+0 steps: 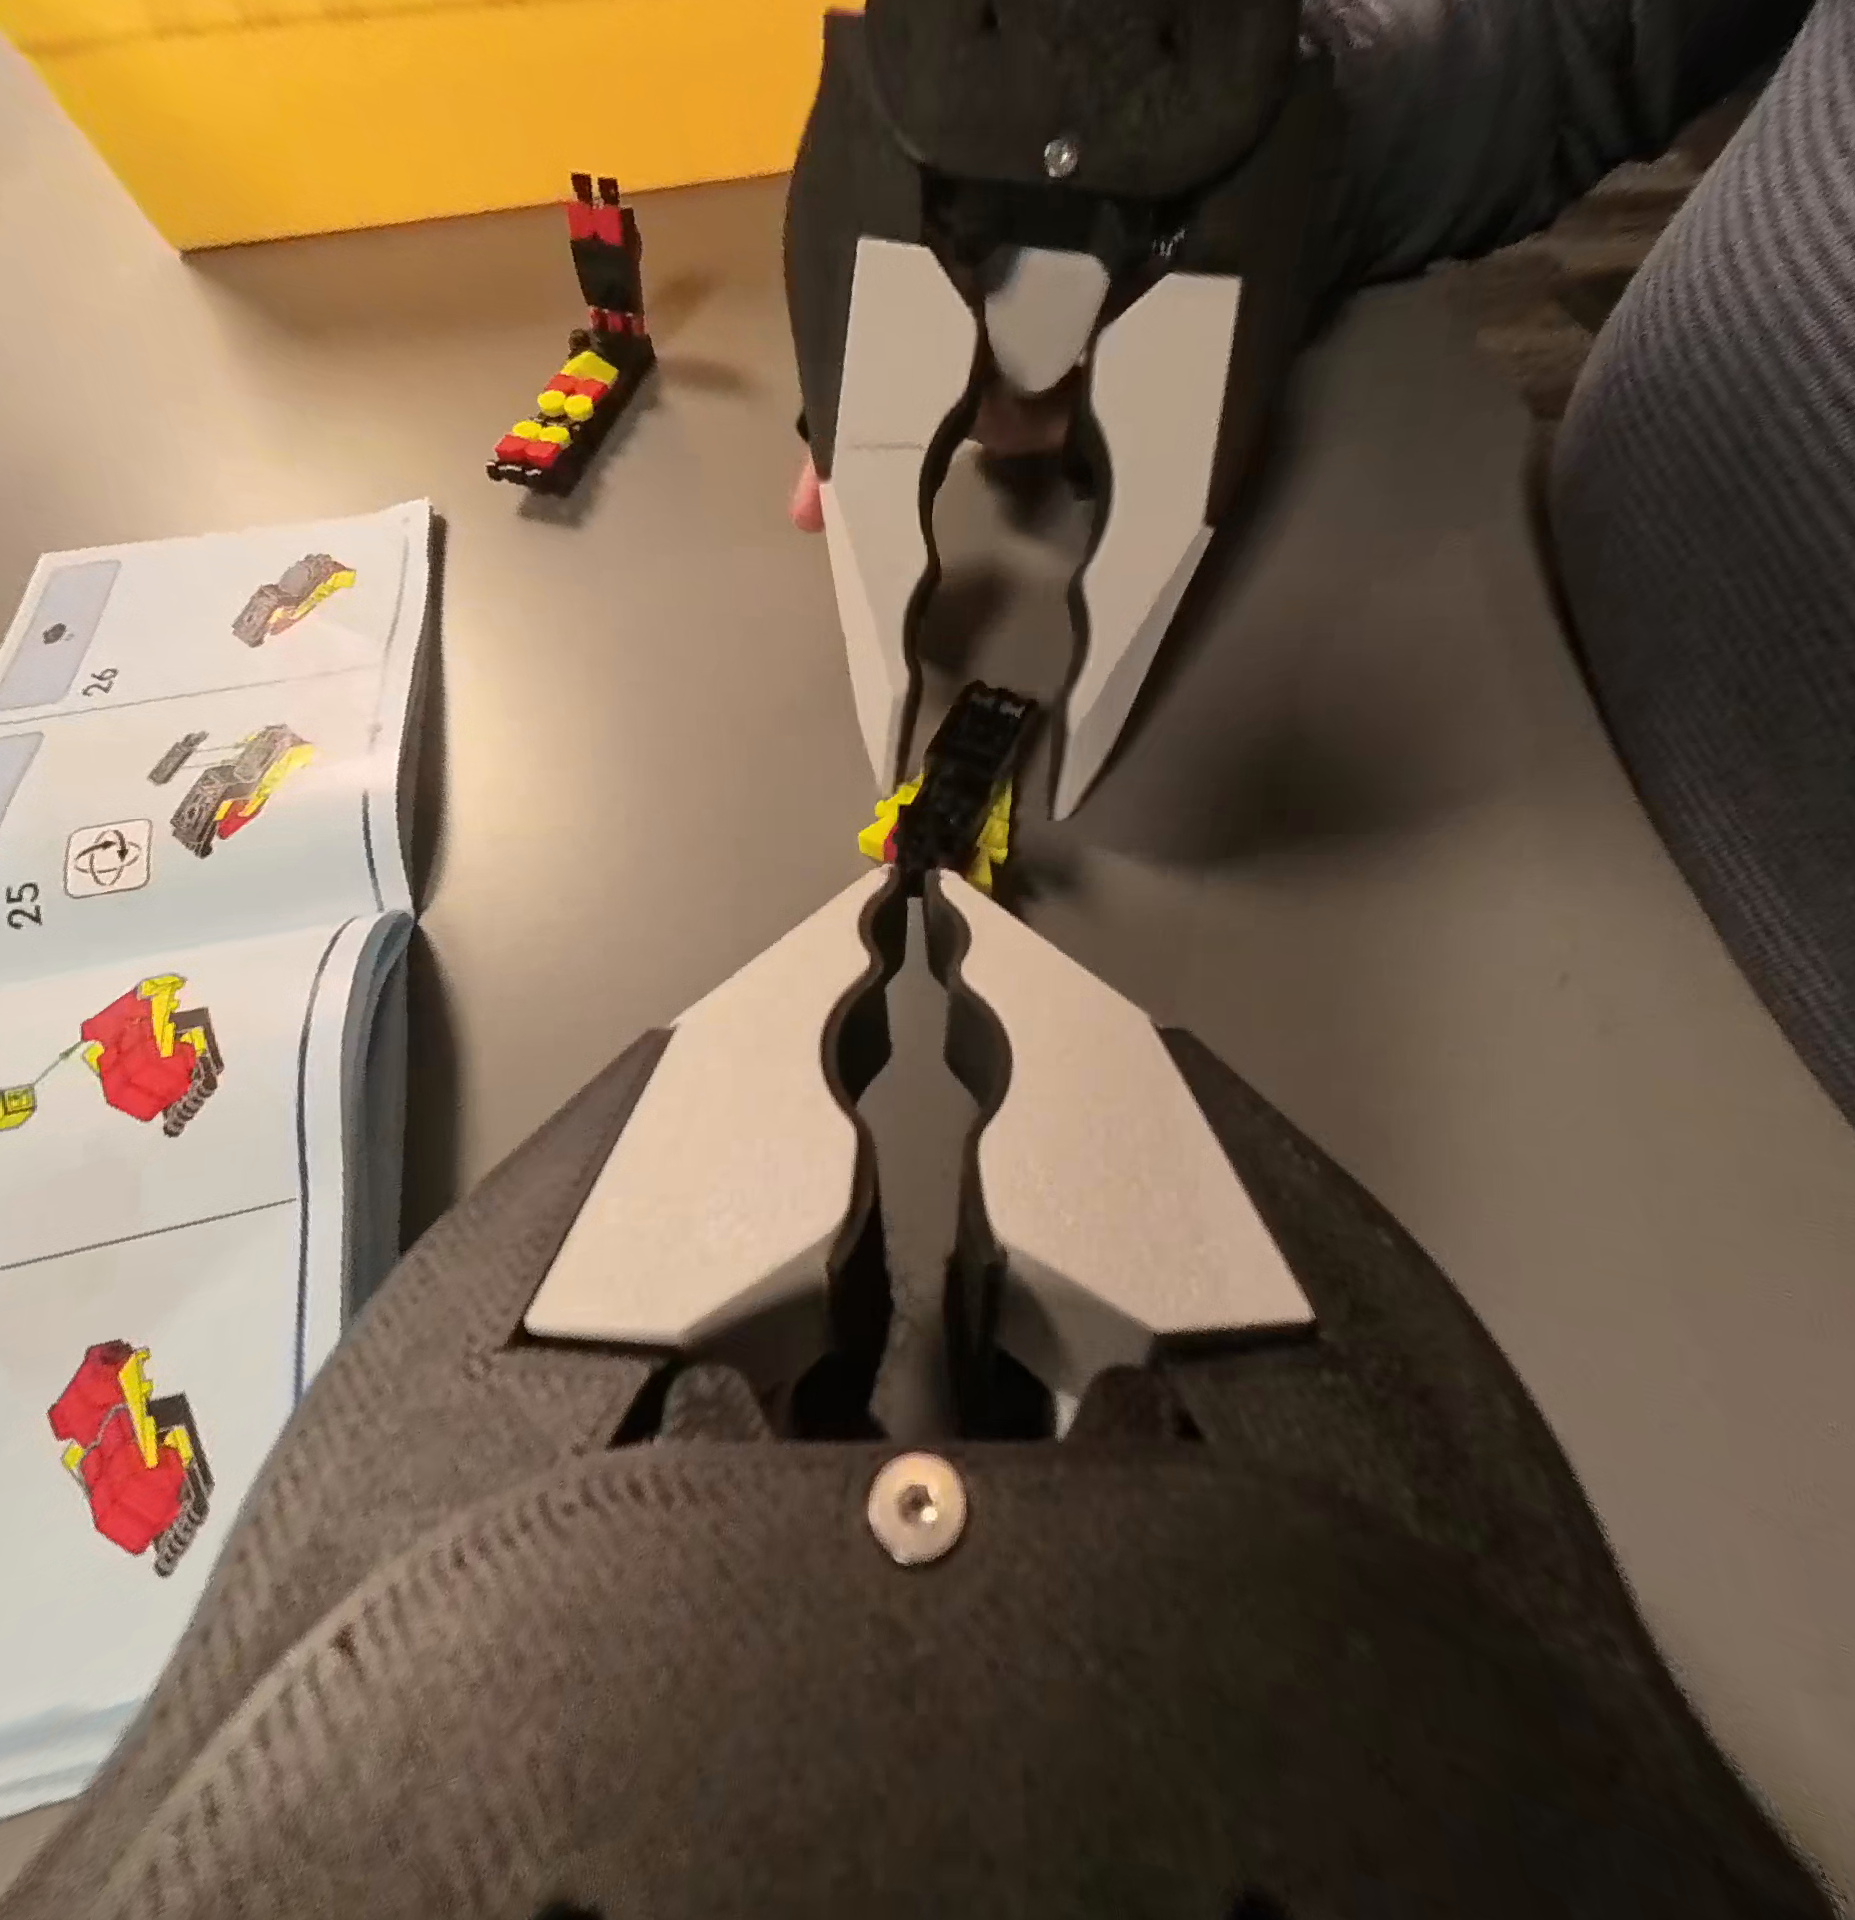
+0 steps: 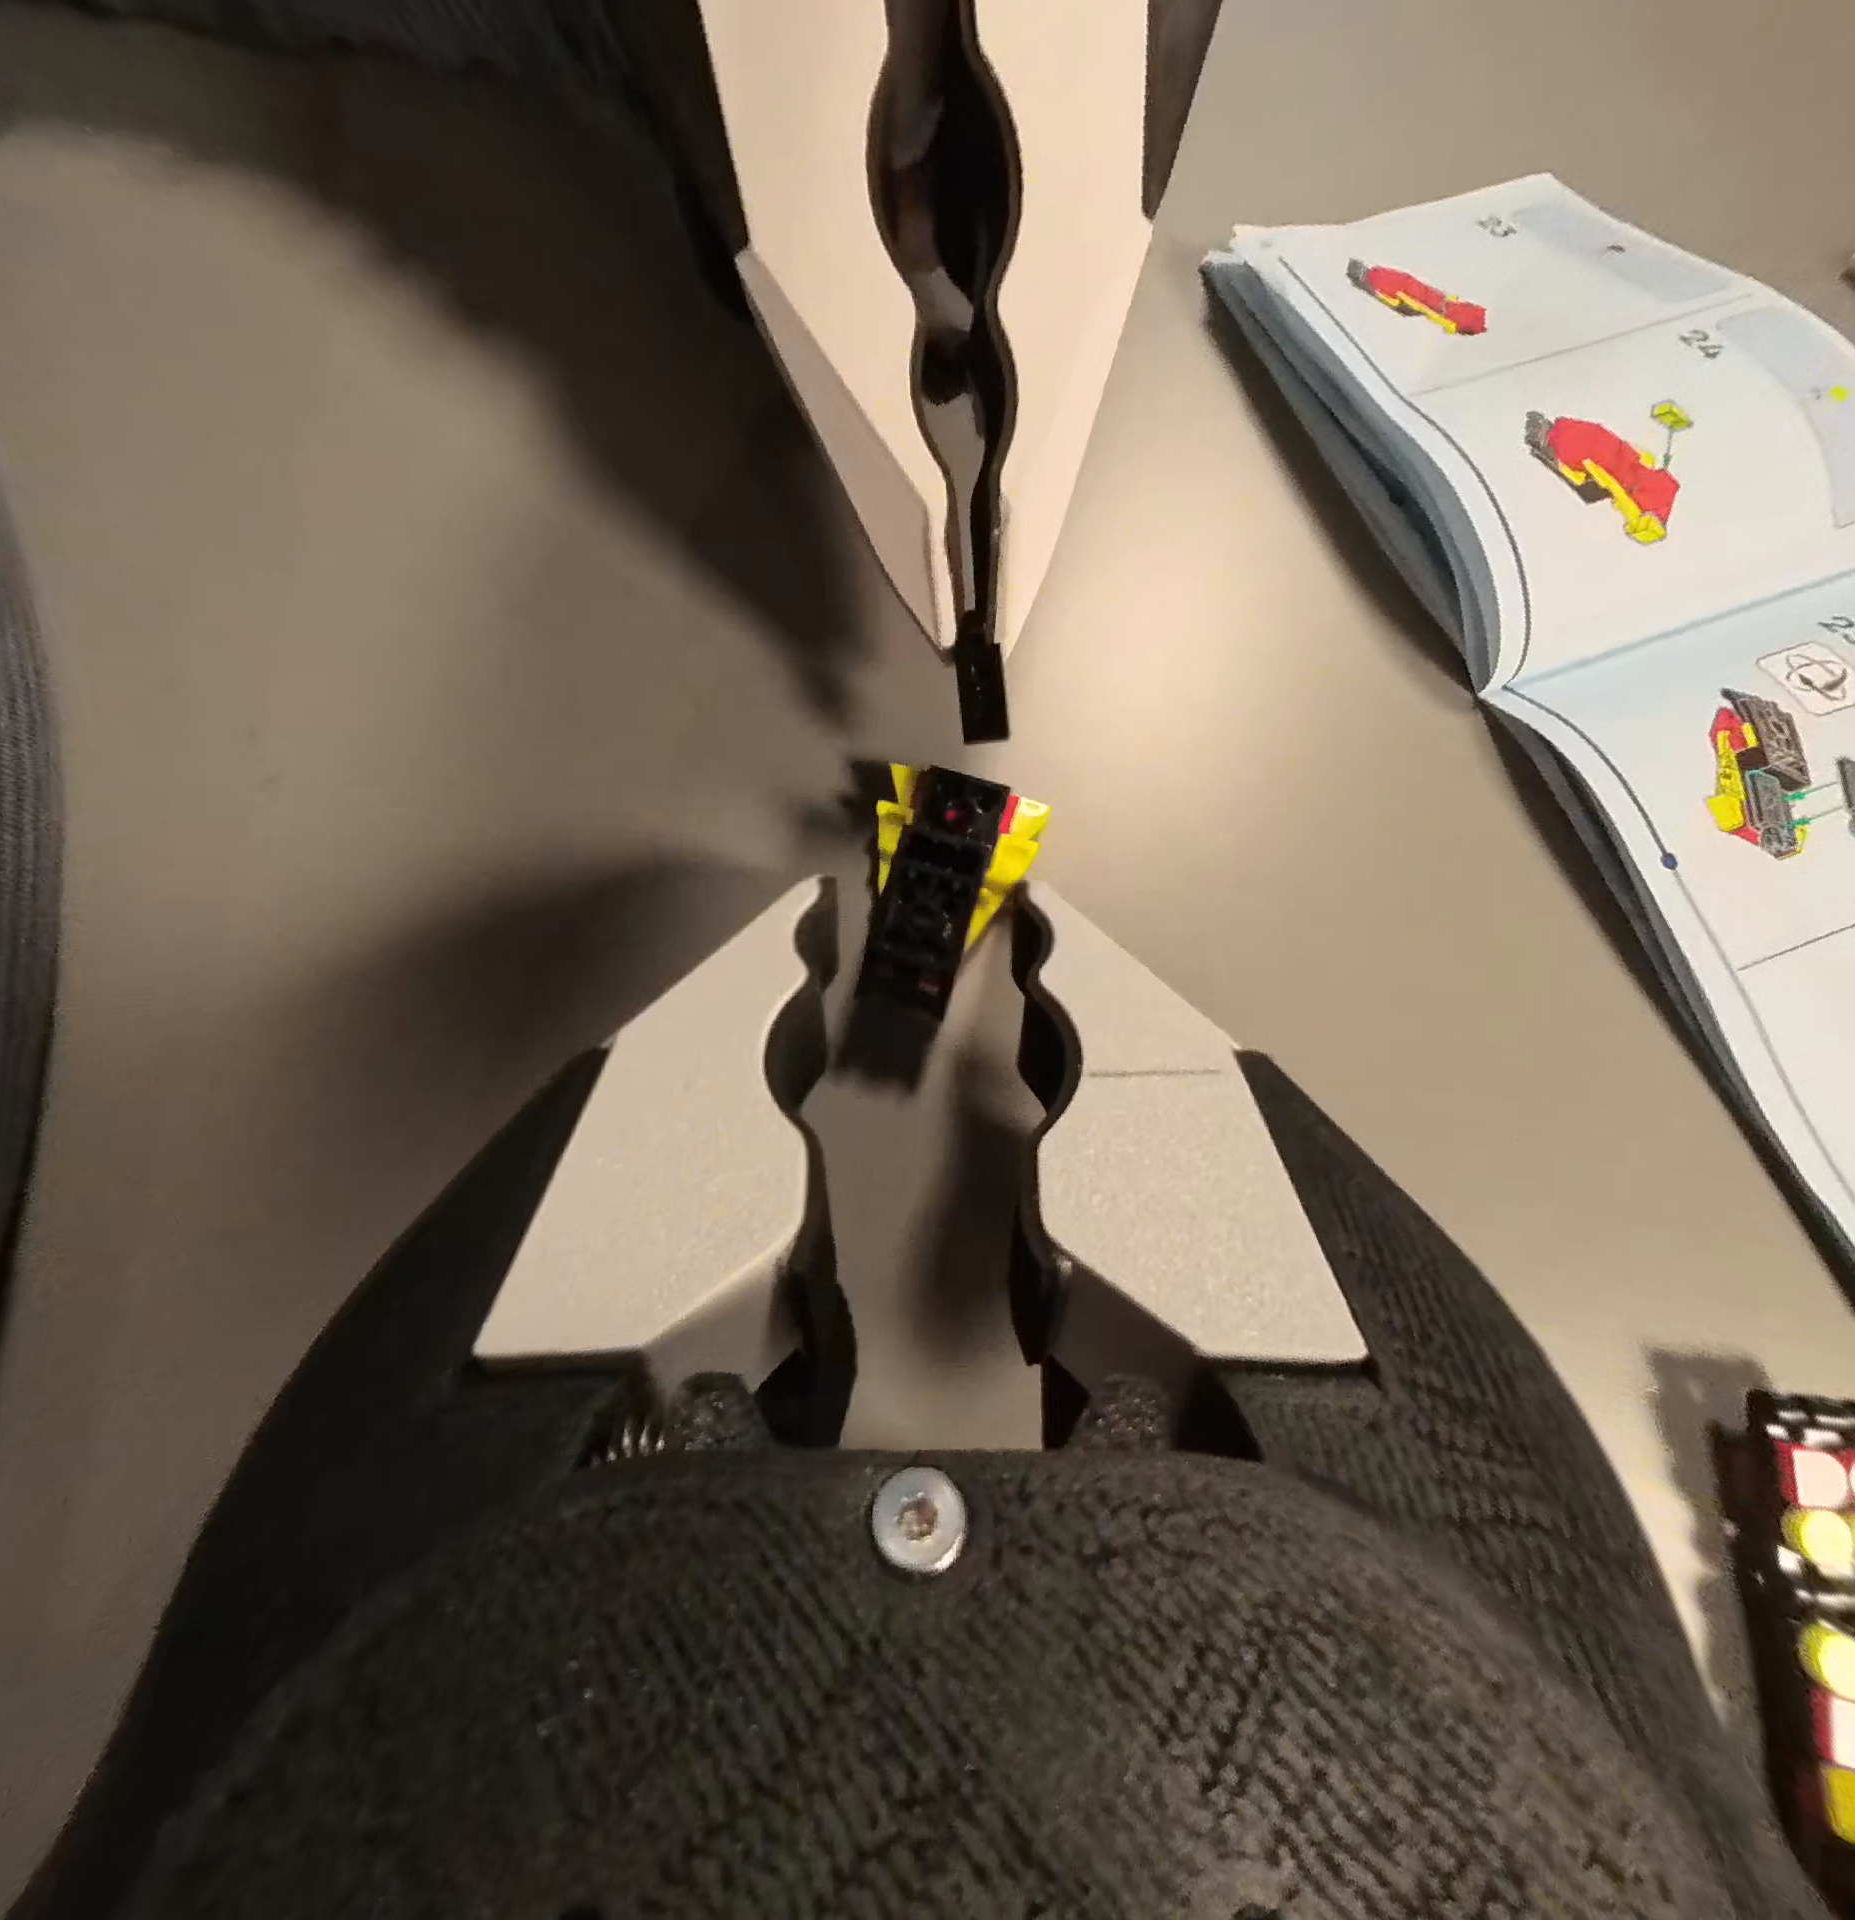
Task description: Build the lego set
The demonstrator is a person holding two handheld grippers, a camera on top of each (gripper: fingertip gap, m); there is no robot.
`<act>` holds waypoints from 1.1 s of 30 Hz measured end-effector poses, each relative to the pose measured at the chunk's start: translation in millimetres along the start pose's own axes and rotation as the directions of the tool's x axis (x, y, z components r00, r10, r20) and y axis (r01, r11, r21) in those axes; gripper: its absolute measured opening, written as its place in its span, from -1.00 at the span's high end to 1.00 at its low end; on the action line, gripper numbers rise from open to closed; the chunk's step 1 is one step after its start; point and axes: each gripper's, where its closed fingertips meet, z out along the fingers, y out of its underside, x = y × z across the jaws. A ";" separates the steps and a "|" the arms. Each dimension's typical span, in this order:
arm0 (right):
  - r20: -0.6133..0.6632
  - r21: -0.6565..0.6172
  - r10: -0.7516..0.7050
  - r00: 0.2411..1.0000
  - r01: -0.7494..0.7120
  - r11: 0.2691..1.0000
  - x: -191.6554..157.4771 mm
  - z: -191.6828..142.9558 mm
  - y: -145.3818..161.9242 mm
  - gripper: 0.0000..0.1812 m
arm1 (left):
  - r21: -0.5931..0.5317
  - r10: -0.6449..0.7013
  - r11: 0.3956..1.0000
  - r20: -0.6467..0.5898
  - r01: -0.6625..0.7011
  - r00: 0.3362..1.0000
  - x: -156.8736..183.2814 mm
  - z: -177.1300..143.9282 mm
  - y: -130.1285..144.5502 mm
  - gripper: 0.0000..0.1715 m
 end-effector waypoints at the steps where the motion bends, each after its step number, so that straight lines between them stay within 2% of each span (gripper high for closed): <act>1: 0.003 -0.001 -0.008 1.000 0.008 1.000 -0.2 -0.1 0.0 0.70 | -0.003 0.009 1.000 -0.006 -0.009 1.000 1.1 0.5 0.2 0.97; 2: 0.005 0.000 -0.016 1.000 0.016 1.000 -0.5 -0.2 0.0 0.78 | -0.007 0.020 1.000 -0.007 -0.020 1.000 1.8 1.1 0.6 0.97; 8: 0.009 0.009 -0.070 0.998 0.070 0.998 -1.0 -0.9 -1.1 0.79 | -0.023 0.051 0.998 -0.079 -0.053 0.996 9.4 8.8 -1.4 0.98; 17: 0.003 0.005 -0.067 0.998 0.067 0.998 1.1 -1.5 0.1 0.79 | -0.096 0.032 0.995 -0.045 -0.036 0.998 5.4 15.9 3.2 0.97; 33: 0.004 0.009 -0.079 0.997 0.079 0.997 0.7 -1.6 -0.4 0.79 | -0.060 -0.005 0.998 -0.077 0.000 0.997 6.4 15.0 -0.7 0.98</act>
